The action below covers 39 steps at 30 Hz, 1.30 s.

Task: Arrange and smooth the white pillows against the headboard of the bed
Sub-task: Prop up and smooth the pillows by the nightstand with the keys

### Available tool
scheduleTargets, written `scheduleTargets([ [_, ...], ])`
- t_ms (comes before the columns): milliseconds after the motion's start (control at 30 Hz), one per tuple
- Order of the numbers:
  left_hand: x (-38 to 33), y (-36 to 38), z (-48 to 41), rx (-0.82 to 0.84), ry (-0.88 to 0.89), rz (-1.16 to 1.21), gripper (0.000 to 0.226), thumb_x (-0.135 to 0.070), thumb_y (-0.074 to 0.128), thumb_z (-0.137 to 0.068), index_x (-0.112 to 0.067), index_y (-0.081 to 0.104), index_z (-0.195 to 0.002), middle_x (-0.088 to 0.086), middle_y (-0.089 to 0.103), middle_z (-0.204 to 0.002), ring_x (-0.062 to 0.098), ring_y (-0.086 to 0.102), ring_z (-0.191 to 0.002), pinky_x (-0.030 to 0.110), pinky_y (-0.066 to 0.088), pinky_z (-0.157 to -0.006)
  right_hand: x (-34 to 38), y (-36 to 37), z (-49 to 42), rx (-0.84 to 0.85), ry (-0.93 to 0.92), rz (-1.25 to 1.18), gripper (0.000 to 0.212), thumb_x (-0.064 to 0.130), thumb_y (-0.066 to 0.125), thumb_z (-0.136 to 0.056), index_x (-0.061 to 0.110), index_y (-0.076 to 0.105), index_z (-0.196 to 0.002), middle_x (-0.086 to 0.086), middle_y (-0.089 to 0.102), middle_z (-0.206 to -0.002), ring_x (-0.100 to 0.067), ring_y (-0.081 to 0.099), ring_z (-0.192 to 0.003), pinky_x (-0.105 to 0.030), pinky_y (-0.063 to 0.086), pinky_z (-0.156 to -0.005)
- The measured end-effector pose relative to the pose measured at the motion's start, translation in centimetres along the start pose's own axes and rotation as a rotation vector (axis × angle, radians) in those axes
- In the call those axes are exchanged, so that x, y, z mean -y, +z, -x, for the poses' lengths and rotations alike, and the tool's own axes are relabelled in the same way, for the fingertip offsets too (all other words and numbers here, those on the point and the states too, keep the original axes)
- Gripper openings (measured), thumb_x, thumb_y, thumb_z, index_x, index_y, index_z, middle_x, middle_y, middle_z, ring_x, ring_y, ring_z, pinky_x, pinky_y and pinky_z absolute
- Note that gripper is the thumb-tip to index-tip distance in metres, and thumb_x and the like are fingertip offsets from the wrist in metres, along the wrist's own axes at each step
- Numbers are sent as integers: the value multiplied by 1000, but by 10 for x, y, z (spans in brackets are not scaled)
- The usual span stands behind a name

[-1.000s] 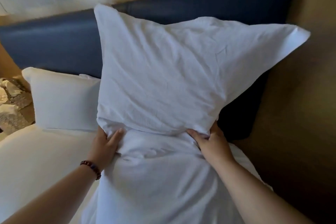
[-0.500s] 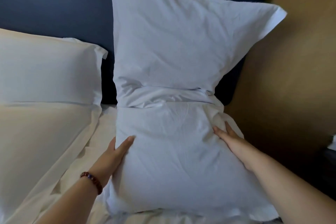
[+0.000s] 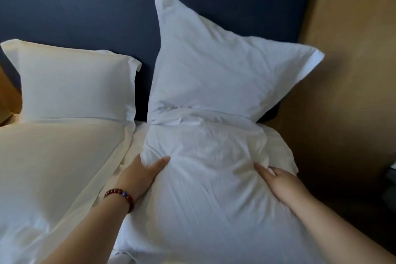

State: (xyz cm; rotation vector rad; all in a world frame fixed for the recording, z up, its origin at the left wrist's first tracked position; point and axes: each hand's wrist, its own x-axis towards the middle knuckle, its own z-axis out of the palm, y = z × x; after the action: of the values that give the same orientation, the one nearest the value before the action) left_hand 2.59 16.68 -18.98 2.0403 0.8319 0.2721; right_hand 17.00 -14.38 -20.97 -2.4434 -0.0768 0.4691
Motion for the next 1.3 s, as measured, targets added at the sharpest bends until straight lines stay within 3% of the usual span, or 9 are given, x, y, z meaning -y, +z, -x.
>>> scheduleTargets([
  [67, 1, 2, -1, -54, -19, -126, 99, -78, 54, -70, -18, 33, -145, 11, 51, -139, 31, 51, -119, 42, 40, -100, 6, -1, 3, -107, -37, 77, 90, 87, 22, -76, 29, 44, -142, -8, 57, -131, -28, 55, -115, -43, 45, -96],
  [133, -18, -2, 0, -191, 191, -309, 98, -76, 48, -75, -22, 21, -152, 10, 33, -153, 32, 34, -137, 45, 30, -112, 33, -5, 9, -230, -197, 126, 81, 81, 26, -81, 34, 32, -147, -9, 42, -145, -31, 45, -128, -46, 41, -102],
  [233, -59, -4, -5, -167, 588, -440, 84, -76, 35, -81, -24, 37, -147, -1, 36, -152, 21, 31, -140, 39, 26, -116, 95, -4, 24, -244, -544, 132, 66, 64, 40, -91, 37, 26, -150, 0, 26, -156, -23, 25, -142, -41, 28, -114],
  [333, -83, 2, -28, -35, 594, -508, 80, -78, 31, -79, -26, 47, -139, -7, 43, -146, 17, 36, -136, 35, 32, -110, 137, 5, 20, -206, -707, 307, 65, 66, 42, -90, 39, 29, -148, 3, 32, -152, -23, 30, -139, -43, 31, -111],
  [567, -61, 36, -73, 144, 553, -622, 105, -82, 1, -66, -26, 17, -154, -4, 21, -160, 13, 18, -147, 32, 16, -118, 148, 30, -32, -73, -552, 562, 83, 82, 24, -82, 41, 6, -152, 10, 1, -163, -23, 6, -149, -57, 13, -115],
  [833, -54, 69, -137, 276, 412, -649, 97, -79, 1, -67, -36, 24, -151, -2, 31, -157, 20, 28, -143, 41, 20, -117, 155, 38, -96, 37, -399, 541, 89, 89, 22, -75, 41, 21, -151, 3, 22, -161, -26, 19, -147, -63, 6, -113],
  [967, -47, 70, -122, 179, 479, -684, 94, -77, 2, -73, -30, 27, -150, -2, 37, -153, 18, 32, -141, 39, 23, -116, 141, 43, -84, -42, -492, 469, 82, 81, 28, -82, 38, 21, -151, 6, 23, -160, -22, 17, -147, -59, 6, -116],
  [1133, -50, 61, -93, -91, 899, -612, 61, -55, 31, -93, -18, 50, -137, 2, 58, -133, 25, 52, -122, 38, 43, -100, 104, 26, -63, -471, -702, -87, 54, 39, 65, -88, 18, 52, -136, -5, 53, -137, -25, 45, -128, -39, 37, -108],
  [1300, -123, 74, -103, -260, 1309, -646, 55, -46, 53, -91, -15, 52, -138, 9, 50, -141, 30, 44, -130, 42, 37, -104, 98, -26, -87, -544, -499, -435, 81, 42, 71, -84, 29, 28, -150, -2, 33, -151, -17, 36, -136, -26, 34, -104],
])
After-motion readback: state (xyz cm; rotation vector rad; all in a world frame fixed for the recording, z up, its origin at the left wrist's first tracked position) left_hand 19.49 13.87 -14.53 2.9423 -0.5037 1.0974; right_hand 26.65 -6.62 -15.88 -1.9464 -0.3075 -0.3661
